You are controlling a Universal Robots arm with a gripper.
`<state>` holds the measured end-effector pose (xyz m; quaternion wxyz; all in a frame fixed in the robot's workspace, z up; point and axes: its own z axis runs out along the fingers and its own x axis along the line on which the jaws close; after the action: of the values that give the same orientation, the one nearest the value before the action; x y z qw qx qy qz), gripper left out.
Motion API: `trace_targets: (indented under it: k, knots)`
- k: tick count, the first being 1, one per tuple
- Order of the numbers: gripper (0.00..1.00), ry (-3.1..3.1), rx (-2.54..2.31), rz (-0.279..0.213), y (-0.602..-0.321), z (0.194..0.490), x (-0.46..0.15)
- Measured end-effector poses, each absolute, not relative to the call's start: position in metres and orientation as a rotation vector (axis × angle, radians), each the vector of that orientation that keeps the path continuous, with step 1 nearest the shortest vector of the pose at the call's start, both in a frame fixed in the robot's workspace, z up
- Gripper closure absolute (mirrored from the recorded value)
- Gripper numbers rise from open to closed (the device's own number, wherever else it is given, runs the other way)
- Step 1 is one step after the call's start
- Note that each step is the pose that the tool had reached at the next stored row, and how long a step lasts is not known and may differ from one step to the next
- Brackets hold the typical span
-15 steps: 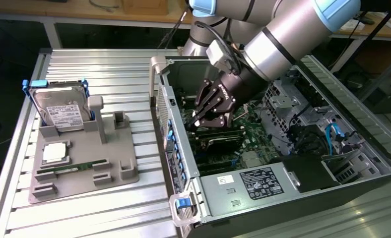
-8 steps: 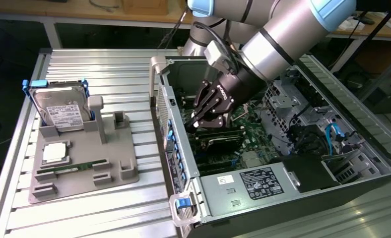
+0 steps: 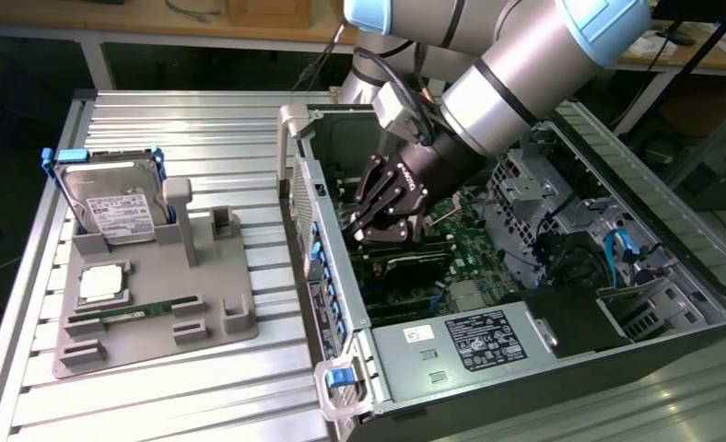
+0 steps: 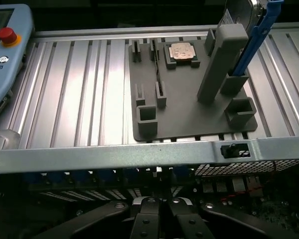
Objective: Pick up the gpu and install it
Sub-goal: 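Press down on the gpu until it lock into place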
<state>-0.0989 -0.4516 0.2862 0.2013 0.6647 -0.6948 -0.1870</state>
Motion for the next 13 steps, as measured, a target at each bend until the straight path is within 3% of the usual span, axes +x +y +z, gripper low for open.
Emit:
trace_targets:
  k: [13]
  knots:
    - [0.89, -1.941, 1.86, -0.52, -0.4516, 0.2853, -0.1028]
